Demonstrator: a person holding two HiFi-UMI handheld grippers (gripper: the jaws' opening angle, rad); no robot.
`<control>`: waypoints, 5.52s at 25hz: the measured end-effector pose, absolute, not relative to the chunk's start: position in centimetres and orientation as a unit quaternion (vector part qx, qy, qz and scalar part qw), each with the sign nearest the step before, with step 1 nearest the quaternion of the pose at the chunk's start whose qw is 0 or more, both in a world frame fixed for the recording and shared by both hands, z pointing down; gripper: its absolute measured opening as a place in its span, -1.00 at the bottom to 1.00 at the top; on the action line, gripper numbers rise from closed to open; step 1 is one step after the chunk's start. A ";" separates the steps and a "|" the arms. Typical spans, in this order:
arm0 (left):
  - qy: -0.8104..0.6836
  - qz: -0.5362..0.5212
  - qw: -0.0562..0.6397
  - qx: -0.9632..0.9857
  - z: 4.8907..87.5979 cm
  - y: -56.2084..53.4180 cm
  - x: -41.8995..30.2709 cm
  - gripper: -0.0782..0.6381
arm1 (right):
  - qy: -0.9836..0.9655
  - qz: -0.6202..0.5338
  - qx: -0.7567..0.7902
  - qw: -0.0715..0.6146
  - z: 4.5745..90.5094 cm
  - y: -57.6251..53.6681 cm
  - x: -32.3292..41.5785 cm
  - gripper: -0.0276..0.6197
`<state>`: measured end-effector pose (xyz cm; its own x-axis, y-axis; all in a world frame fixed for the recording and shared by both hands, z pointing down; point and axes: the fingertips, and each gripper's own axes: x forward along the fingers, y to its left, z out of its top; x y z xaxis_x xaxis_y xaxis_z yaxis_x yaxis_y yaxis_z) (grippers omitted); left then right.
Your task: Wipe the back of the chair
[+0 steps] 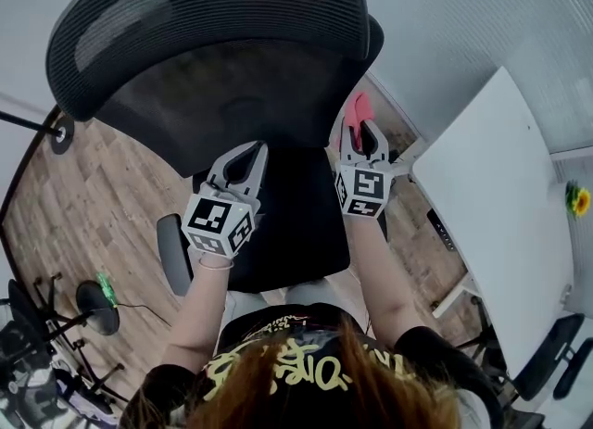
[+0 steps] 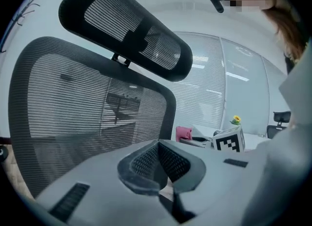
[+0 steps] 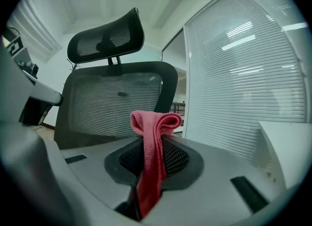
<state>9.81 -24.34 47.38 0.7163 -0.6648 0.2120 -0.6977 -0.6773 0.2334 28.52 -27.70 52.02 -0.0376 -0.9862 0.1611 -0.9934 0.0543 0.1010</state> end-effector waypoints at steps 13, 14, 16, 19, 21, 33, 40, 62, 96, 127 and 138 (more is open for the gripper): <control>-0.384 0.059 0.167 0.906 49.2 -26.6 9.6 -0.81 | -0.723 0.032 0.681 0.113 54.7 -30.3 27.5 -0.71; -0.384 0.059 0.168 0.906 49.3 -26.6 9.5 -0.81 | -0.723 0.031 0.681 0.115 54.8 -30.4 27.4 -0.71; -0.383 0.060 0.171 0.906 49.6 -26.5 9.3 -0.81 | -0.721 0.029 0.682 0.119 54.8 -30.5 27.3 -0.71; -0.382 0.060 0.174 0.905 49.9 -26.3 8.9 -0.81 | -0.720 0.026 0.682 0.125 54.9 -30.7 26.8 -0.71; -0.381 0.060 0.175 0.906 50.0 -26.3 8.7 -0.81 | -0.719 0.024 0.682 0.130 54.9 -30.7 26.6 -0.71; -0.399 0.060 0.177 0.898 50.6 -26.8 5.9 -0.81 | -0.722 0.027 0.680 0.126 54.8 -30.8 24.1 -0.71; -0.412 0.053 0.182 0.891 50.8 -27.3 4.1 -0.81 | -0.730 0.029 0.671 0.129 55.3 -31.0 21.9 -0.71; -0.448 0.045 0.190 0.873 51.0 -28.1 -3.6 -0.81 | -0.752 0.028 0.647 0.127 55.1 -31.5 13.4 -0.71; -0.507 0.034 0.194 0.839 50.7 -27.9 -15.3 -0.81 | -0.820 0.020 0.558 0.125 55.2 -31.6 -2.4 -0.71; -0.540 0.014 0.225 0.811 52.2 -26.8 -21.4 -0.81 | -0.866 0.023 0.484 0.125 56.2 -30.8 -13.0 -0.70; -0.543 0.001 0.238 0.806 52.5 -26.9 -22.3 -0.81 | -0.893 0.046 0.428 0.134 56.7 -29.7 -16.6 -0.70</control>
<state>-22.31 -26.91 52.54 0.4112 -0.8739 0.2594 -0.8746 -0.2980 0.3824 -16.64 -29.70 56.70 -0.5975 -0.7520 0.2784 -0.7767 0.6291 0.0321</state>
